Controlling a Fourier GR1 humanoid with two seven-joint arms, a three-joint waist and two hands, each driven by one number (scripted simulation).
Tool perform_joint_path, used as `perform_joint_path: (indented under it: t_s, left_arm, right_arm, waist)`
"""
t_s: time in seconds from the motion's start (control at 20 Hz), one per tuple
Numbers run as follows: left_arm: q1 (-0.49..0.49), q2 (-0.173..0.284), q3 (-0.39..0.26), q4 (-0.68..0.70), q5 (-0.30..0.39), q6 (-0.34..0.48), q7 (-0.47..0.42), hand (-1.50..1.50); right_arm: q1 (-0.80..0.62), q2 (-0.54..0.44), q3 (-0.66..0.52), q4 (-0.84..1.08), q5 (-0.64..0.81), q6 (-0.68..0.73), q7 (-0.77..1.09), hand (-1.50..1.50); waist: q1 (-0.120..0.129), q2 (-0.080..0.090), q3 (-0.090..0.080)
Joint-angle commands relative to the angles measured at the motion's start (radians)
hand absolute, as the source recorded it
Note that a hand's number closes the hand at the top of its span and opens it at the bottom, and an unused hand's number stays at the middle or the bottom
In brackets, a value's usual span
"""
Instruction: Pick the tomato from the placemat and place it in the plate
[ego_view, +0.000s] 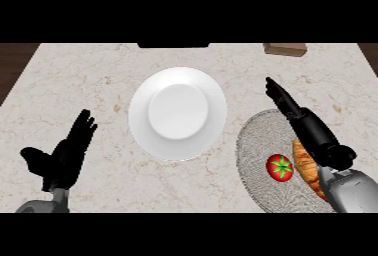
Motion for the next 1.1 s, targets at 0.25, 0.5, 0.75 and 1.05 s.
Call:
perform_joint_path:
  t_s: [0.25,0.5,0.75,1.05]
  left_arm:
    - [-0.016,0.017,-0.034,-0.007,-0.163,0.200,0.142,0.00]
    - [0.025,0.006,-0.045,-0.004,-0.131,0.168,0.153,0.00]
    - [0.028,-0.015,-0.062,-0.008,-0.140,0.173,0.151,0.00]
    - [-0.035,-0.017,-0.076,-0.022,-0.177,0.174,0.213,0.00]
  right_arm:
    - [0.132,0.133,-0.186,-0.153,-0.261,-0.121,0.096,1.50]
    - [0.195,-0.208,-0.089,-0.043,0.462,-0.347,0.070,1.50]
    - [0.336,0.227,-0.169,-0.080,0.005,-0.411,-0.192,-1.50]
    - [0.482,0.049,-0.087,-0.025,0.160,-0.223,-0.400,-1.50]
  waist:
    - [-0.055,-0.020,-0.039]
    - [-0.084,-0.028,-0.042]
    - [-0.071,-0.019,-0.030]
    - [-0.029,-0.014,-0.041]
